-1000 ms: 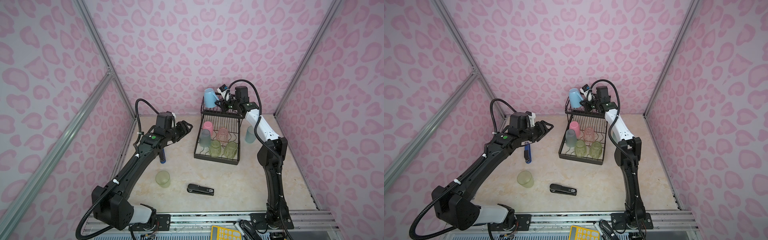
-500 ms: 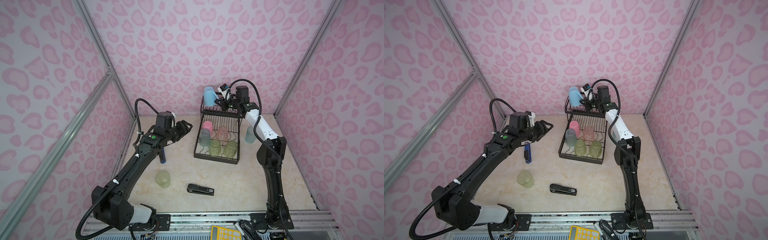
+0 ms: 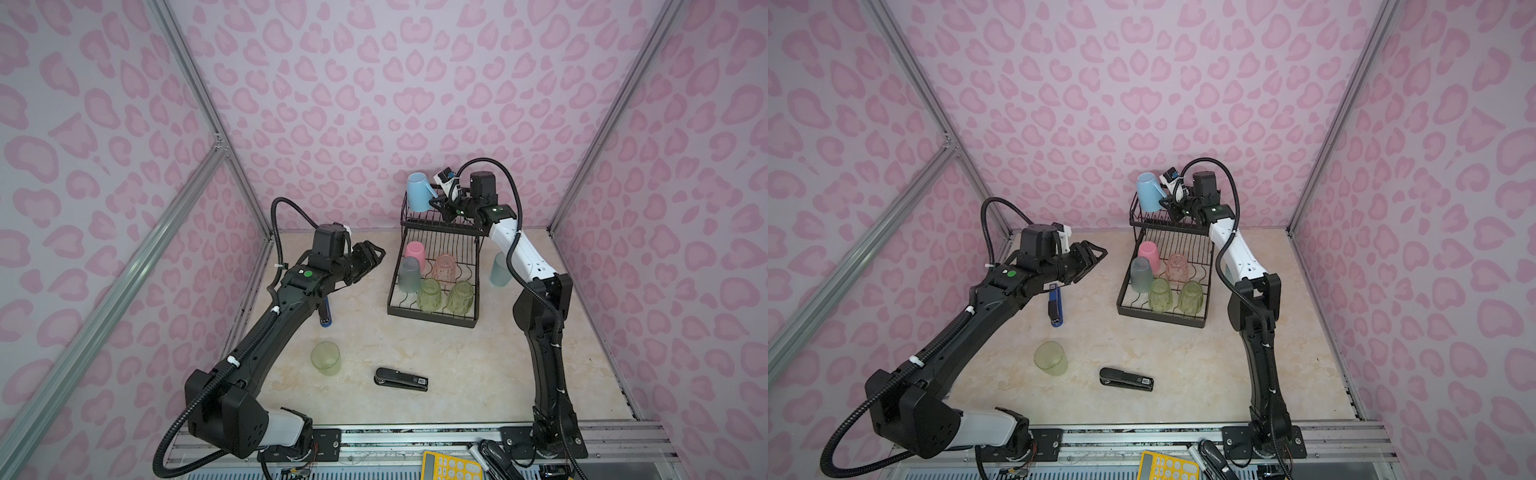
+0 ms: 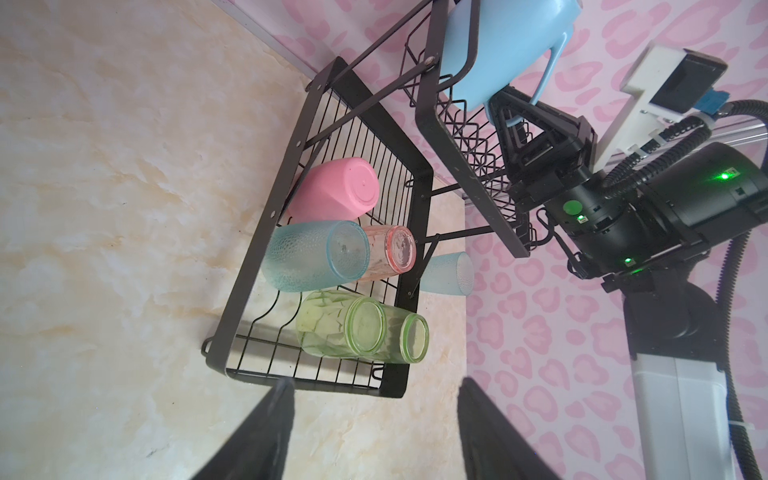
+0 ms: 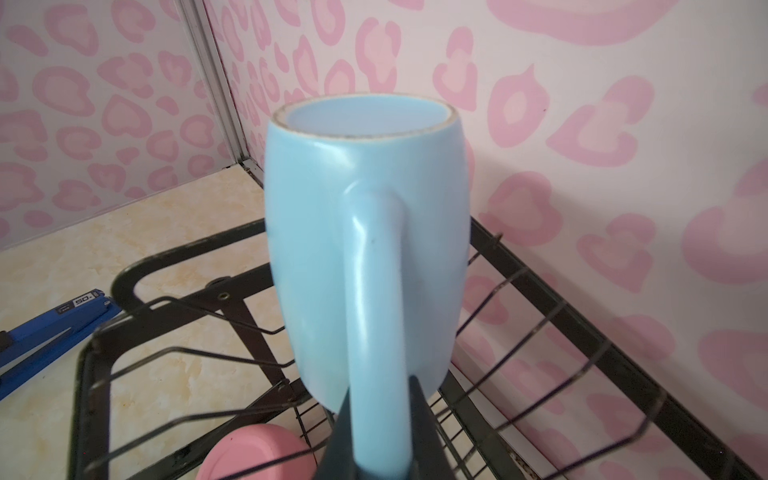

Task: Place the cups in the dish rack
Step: 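Lower the mug upright onto the upper tier with the right gripper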

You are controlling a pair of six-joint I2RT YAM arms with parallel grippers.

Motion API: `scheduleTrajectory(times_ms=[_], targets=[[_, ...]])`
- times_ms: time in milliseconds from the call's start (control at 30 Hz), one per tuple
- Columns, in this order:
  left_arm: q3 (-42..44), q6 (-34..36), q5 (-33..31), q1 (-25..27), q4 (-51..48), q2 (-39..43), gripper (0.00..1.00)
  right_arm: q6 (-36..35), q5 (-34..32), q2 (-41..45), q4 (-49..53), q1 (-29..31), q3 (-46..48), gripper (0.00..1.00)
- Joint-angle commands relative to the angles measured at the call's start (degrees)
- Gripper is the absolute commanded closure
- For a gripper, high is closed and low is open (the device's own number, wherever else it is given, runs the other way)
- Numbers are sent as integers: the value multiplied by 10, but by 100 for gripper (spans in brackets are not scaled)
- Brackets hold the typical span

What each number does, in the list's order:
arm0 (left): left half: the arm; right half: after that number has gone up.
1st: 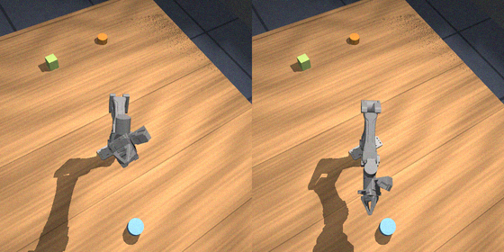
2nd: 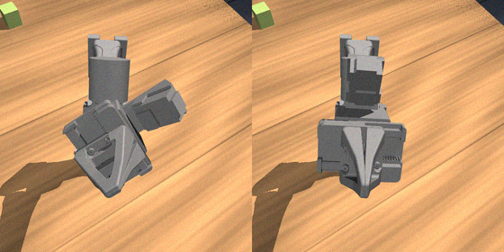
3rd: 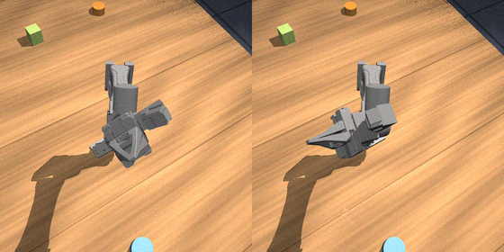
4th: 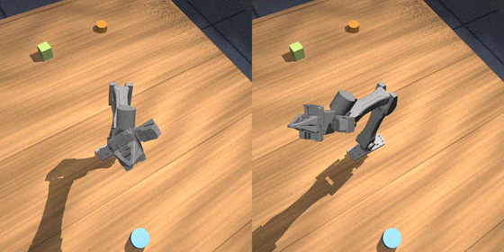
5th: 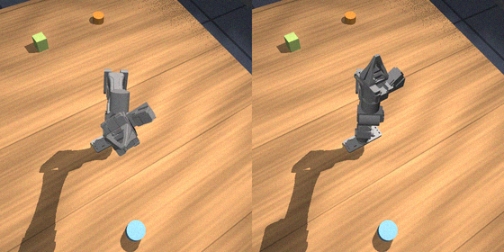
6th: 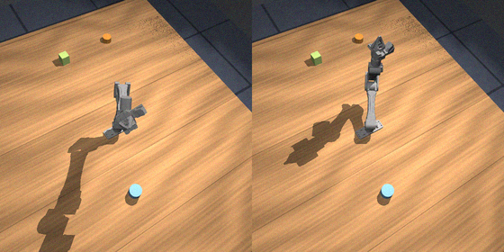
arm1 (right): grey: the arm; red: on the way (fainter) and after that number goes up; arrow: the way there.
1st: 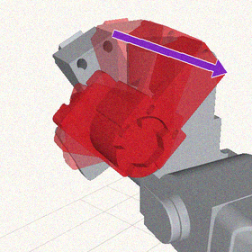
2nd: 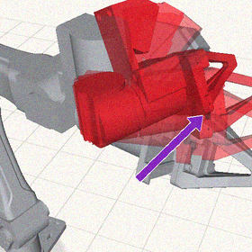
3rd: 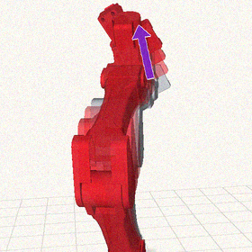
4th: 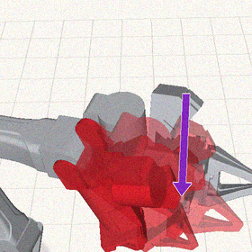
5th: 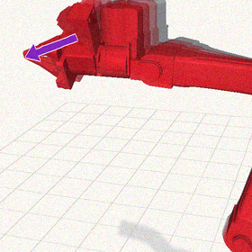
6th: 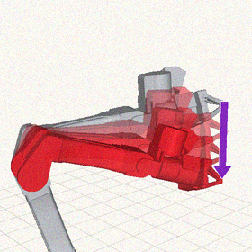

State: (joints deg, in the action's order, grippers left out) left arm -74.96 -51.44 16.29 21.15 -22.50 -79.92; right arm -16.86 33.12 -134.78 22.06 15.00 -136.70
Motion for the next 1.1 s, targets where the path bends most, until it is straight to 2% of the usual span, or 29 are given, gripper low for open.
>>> scheduleTrajectory(times_ms=[0, 167, 400, 733, 1067], targets=[[-2, 0, 3, 0, 20, 2, 35, -28, -48, -8, 58, 1, 6, 89], [6, -2, -1, 0, 21, 12, 35, -34, -58, -3, 71, 1, 6, 86], [9, -10, 0, 0, 28, 21, 35, -38, -59, 2, 80, 3, 5, 76], [21, -9, -4, 0, 27, 37, 35, -39, -71, 5, 87, 11, 3, 74], [22, 3, -20, 0, -3, 46, 34, -20, -72, 20, 80, 13, -5, 57]])
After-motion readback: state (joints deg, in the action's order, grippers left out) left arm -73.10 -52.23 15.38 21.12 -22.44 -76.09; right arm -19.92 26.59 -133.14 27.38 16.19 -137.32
